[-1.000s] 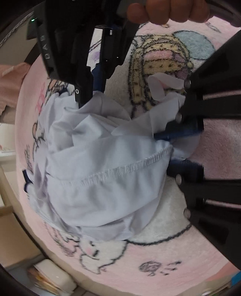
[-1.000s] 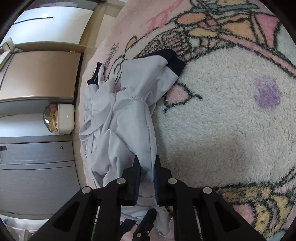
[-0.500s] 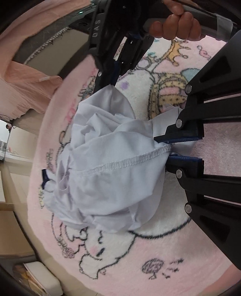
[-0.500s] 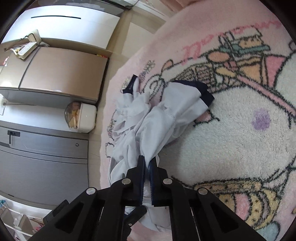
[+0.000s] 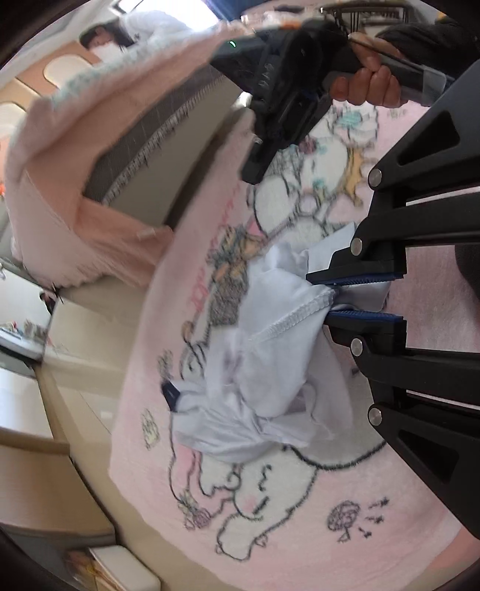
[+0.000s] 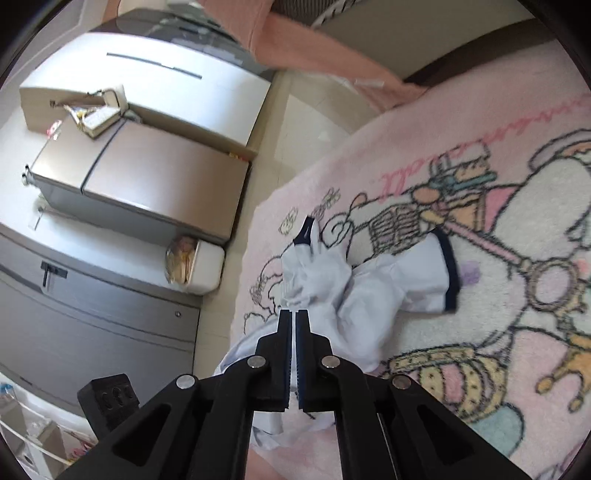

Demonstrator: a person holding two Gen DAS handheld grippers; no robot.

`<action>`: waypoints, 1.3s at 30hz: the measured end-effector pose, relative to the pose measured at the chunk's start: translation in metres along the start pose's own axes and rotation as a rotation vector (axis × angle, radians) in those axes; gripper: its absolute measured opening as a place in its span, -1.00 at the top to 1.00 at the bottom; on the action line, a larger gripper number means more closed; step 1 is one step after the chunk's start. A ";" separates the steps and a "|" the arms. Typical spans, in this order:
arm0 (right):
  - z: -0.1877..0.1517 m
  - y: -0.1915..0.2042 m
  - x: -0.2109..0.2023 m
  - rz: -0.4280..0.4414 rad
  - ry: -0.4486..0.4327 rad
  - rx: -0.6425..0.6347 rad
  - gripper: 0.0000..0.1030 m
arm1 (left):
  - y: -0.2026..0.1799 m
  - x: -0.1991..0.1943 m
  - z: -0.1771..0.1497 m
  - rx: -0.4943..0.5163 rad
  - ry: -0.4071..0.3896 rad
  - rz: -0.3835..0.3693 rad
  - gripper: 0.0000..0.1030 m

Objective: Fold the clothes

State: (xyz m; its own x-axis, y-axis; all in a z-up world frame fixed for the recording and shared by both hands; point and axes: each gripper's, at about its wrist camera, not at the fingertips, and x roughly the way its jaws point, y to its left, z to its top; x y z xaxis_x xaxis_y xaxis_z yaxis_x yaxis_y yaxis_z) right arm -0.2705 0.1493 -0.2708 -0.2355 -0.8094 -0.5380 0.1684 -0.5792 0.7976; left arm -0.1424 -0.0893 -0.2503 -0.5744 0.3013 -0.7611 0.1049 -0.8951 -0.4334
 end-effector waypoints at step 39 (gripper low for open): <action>-0.103 0.088 -0.122 -0.444 -0.143 -0.790 -0.44 | -0.118 -0.093 0.100 0.039 0.247 -0.164 0.80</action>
State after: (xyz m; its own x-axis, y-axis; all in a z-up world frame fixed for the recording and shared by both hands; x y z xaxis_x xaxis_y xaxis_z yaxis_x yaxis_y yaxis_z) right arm -0.1286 0.1872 -0.1630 -0.5423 -0.5073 -0.6697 0.6275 -0.7746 0.0787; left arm -0.1825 -0.0443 -0.0806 -0.3655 0.5094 -0.7790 -0.0073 -0.8385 -0.5449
